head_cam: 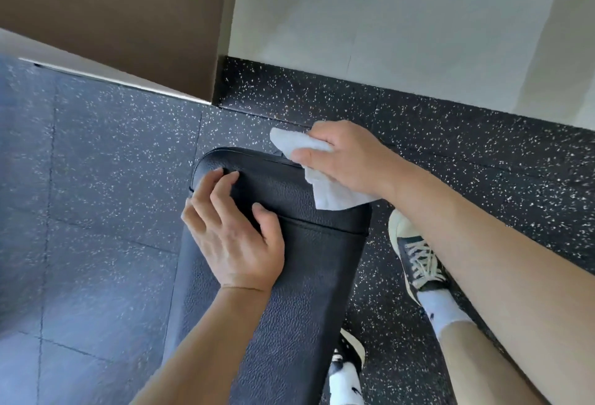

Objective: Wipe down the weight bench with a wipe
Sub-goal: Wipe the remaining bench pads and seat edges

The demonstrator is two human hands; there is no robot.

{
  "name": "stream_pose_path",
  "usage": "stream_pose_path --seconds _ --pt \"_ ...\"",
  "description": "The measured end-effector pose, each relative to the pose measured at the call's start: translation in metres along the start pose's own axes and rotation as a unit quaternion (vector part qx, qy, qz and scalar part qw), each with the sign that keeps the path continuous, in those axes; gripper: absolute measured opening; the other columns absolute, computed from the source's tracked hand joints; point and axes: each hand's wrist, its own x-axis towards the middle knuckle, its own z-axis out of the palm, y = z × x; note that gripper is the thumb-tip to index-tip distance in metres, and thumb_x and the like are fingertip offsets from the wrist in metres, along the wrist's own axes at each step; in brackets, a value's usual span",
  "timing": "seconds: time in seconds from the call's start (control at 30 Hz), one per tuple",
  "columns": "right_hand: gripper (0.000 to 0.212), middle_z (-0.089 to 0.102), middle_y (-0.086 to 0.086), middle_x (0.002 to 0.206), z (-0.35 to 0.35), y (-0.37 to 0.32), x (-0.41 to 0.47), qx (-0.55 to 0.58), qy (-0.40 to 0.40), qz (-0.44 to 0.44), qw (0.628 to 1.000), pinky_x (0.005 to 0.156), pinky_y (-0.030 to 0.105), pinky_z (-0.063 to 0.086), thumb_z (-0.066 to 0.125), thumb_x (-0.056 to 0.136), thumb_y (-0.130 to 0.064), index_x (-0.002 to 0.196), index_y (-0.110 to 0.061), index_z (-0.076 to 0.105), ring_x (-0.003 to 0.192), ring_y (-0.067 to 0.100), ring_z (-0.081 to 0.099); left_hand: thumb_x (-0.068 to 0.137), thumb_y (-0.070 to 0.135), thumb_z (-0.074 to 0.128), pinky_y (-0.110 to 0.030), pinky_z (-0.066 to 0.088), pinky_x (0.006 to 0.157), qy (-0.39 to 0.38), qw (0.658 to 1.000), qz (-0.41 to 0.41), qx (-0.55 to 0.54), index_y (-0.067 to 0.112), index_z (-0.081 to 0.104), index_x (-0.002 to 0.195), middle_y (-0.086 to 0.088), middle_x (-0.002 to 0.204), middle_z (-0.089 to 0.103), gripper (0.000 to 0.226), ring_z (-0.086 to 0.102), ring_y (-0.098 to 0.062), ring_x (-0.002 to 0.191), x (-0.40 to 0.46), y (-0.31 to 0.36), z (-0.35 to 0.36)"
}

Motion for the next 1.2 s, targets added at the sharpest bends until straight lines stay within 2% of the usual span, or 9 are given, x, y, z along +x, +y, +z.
stream_pose_path --seconds 0.2,0.43,0.53,0.67,0.73,0.87,1.03,1.13,1.2 --pt "0.037 0.054 -0.002 0.066 0.051 -0.068 0.086 -0.062 -0.089 -0.051 0.993 0.06 0.034 0.036 0.066 0.096 -0.035 0.069 -0.013 0.054 0.059 0.013 0.046 0.086 0.022 0.053 -0.057 0.037 0.107 -0.007 1.0 -0.013 -0.006 0.002 0.055 0.128 -0.016 0.143 0.05 0.047 0.048 -0.045 0.115 -0.002 -0.001 -0.001" --pt "0.037 0.049 -0.013 0.059 0.023 -0.041 0.064 -0.028 -0.096 -0.04 0.994 0.054 0.022 0.034 0.068 0.097 -0.036 0.068 -0.016 0.056 0.054 0.004 0.042 0.088 0.024 0.056 -0.059 0.036 0.11 0.0 1.0 -0.015 -0.021 0.007 0.058 0.13 -0.012 0.142 0.052 0.046 0.051 -0.044 0.12 -0.001 -0.002 -0.003" --pt "0.043 0.05 -0.006 0.065 0.006 -0.028 0.045 -0.068 -0.111 -0.014 0.991 0.058 0.028 0.034 0.064 0.099 -0.043 0.078 -0.006 0.058 0.059 0.007 0.043 0.089 0.025 0.056 -0.059 0.036 0.11 0.01 0.999 -0.025 -0.024 0.009 0.058 0.131 -0.011 0.142 0.053 0.045 0.052 -0.044 0.119 -0.001 0.0 -0.003" --pt "0.043 0.047 -0.008 0.063 0.022 -0.052 0.055 -0.095 -0.087 -0.032 0.991 0.054 0.027 0.033 0.061 0.1 -0.041 0.068 -0.014 0.051 0.055 0.004 0.04 0.088 0.025 0.059 -0.057 0.036 0.113 0.025 0.999 -0.04 -0.026 0.009 0.062 0.128 -0.011 0.141 0.056 0.044 0.049 -0.041 0.114 -0.001 0.002 -0.005" --pt "0.047 0.054 -0.011 0.06 0.04 -0.071 0.068 -0.092 -0.088 -0.021 0.992 0.058 0.036 0.037 0.059 0.098 -0.046 0.069 -0.009 0.053 0.055 0.004 0.047 0.087 0.026 0.061 -0.053 0.036 0.113 0.029 0.998 -0.046 -0.027 0.009 0.064 0.127 -0.01 0.14 0.057 0.043 0.048 -0.039 0.112 -0.001 0.004 -0.007" --pt "0.049 0.075 0.001 0.069 0.066 -0.098 0.096 -0.101 -0.125 -0.001 0.987 0.061 0.029 0.047 0.066 0.087 -0.052 0.075 -0.004 0.068 0.071 -0.004 0.072 0.087 0.025 0.062 -0.052 0.036 0.113 0.022 0.997 -0.045 -0.05 0.008 0.065 0.127 -0.01 0.138 0.057 0.043 0.05 -0.041 0.111 -0.002 0.004 -0.011" --pt "0.047 0.057 -0.001 0.05 0.066 -0.103 0.098 -0.162 -0.139 -0.018 0.977 0.053 0.022 0.044 0.07 0.078 -0.054 0.06 -0.014 0.053 0.064 -0.001 0.071 0.09 0.023 0.062 -0.044 0.038 0.11 0.012 0.991 -0.06 -0.116 0.013 0.066 0.125 -0.003 0.139 0.057 0.037 0.047 -0.035 0.113 -0.005 0.001 -0.023" --pt "0.051 0.055 -0.001 0.053 0.066 -0.114 0.102 -0.217 -0.138 -0.012 0.966 0.067 0.043 0.059 0.071 0.08 -0.049 0.072 0.001 0.067 0.07 0.015 0.073 0.091 0.017 0.058 -0.037 0.036 0.112 0.001 0.982 -0.091 -0.168 0.014 0.067 0.125 -0.003 0.143 0.054 0.035 0.047 -0.03 0.121 -0.029 -0.01 -0.036" --pt "0.043 0.065 0.003 0.059 0.077 -0.127 0.101 -0.296 -0.133 -0.017 0.946 0.071 0.049 0.059 0.067 0.078 -0.048 0.087 -0.007 0.076 0.075 0.029 0.07 0.091 0.015 0.056 -0.038 0.035 0.117 -0.01 0.984 -0.096 -0.148 0.012 0.063 0.133 -0.004 0.148 0.052 0.042 0.046 -0.031 0.127 -0.059 -0.028 -0.045"
